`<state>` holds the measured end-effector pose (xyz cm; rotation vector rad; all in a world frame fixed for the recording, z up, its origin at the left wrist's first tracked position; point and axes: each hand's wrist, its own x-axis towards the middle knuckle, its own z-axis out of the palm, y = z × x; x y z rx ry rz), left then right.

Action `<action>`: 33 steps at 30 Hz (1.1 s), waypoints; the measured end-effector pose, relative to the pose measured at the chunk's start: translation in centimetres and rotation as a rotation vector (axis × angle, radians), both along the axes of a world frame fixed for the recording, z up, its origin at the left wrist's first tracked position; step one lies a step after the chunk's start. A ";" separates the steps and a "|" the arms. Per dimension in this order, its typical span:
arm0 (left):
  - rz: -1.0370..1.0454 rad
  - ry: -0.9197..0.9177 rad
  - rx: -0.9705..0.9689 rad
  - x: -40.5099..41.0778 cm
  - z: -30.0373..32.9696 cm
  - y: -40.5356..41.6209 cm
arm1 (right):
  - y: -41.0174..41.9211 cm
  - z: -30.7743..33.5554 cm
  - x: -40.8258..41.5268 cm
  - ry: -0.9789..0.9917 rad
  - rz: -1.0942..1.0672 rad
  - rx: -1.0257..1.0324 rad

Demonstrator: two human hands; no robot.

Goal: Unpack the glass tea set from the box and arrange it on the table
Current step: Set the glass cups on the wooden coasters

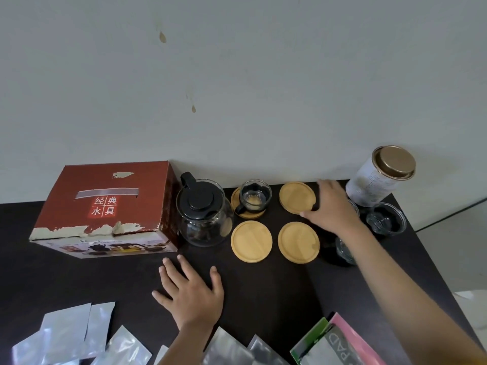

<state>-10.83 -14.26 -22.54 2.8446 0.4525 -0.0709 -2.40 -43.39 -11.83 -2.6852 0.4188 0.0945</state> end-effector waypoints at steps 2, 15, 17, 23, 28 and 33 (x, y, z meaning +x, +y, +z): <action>-0.002 -0.006 0.001 0.0 0.0 0.0 | -2.2 0.7 -0.5 0.116 -0.081 -0.101; 0.009 -0.005 -0.002 0.0 0.1 -0.3 | -3.4 2.1 0.2 0.103 -0.034 -0.090; 0.011 0.001 -0.001 0.0 0.1 -0.4 | -3.1 2.1 1.2 0.067 0.039 -0.011; 0.010 0.001 0.001 -0.1 0.1 -0.4 | -1.5 1.5 4.0 0.109 0.144 0.145; 0.008 0.008 -0.001 0.0 0.0 -0.3 | -1.4 0.5 4.8 0.120 0.157 0.203; 0.010 0.008 -0.002 -0.1 0.1 -0.3 | -1.4 -0.2 4.0 0.073 0.156 0.272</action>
